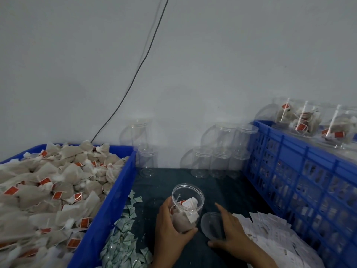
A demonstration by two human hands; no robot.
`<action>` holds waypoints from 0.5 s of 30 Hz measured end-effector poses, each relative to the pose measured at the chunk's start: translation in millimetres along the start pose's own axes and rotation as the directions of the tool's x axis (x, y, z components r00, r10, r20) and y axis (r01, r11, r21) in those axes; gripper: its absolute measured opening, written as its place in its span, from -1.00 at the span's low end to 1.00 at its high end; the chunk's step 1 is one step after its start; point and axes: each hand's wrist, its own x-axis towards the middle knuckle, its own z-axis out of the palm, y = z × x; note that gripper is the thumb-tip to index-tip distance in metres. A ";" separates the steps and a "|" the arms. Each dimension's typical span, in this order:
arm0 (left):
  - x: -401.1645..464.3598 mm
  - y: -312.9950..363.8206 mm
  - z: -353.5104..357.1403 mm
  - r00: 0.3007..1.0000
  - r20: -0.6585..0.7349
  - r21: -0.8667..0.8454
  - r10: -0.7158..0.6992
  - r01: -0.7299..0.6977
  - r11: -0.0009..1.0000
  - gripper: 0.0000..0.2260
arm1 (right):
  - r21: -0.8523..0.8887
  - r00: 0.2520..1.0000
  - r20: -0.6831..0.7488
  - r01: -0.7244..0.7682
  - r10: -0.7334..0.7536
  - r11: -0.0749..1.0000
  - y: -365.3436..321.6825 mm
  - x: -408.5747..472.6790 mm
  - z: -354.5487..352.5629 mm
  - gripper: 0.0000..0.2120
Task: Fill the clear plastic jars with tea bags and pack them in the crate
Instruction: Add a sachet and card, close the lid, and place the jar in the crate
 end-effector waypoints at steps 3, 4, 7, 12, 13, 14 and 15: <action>-1.2 -1.8 0.2 1.000 0.026 -0.039 -0.013 0.014 0.999 -0.08 | 0.055 0.988 -0.150 0.038 -0.029 0.998 -5.9 -1.5 -2.5 0.12; -1.7 -1.9 0.7 0.999 0.033 -0.042 -0.005 0.006 0.999 -0.07 | 0.075 0.977 -0.208 0.055 -0.039 0.996 -10.9 -2.4 -8.0 0.15; -1.8 -1.1 2.0 0.998 0.051 -0.033 0.031 -0.030 0.999 -0.07 | 0.075 0.937 -0.312 0.186 -0.155 0.980 -31.9 -4.5 -34.6 0.21; -0.2 0.1 0.9 0.996 0.037 -0.003 0.081 -0.081 0.997 -0.08 | 0.206 0.949 -0.116 0.312 -0.294 0.927 -61.2 -8.1 -71.8 0.13; 0.2 -0.1 0.3 0.996 0.036 -0.006 0.078 -0.078 0.997 -0.08 | 0.259 0.947 -0.082 0.322 -0.312 0.911 -65.3 -7.9 -73.4 0.11; 0.7 -0.2 0.2 0.996 0.039 -0.008 0.075 -0.075 0.997 -0.07 | 0.298 0.943 -0.070 0.331 -0.325 0.895 -69.1 -7.1 -72.5 0.08; 0.7 -0.4 0.0 0.996 0.045 -0.006 0.075 -0.075 0.997 -0.07 | 0.318 0.939 -0.077 0.341 -0.334 0.884 -72.7 -6.1 -69.5 0.02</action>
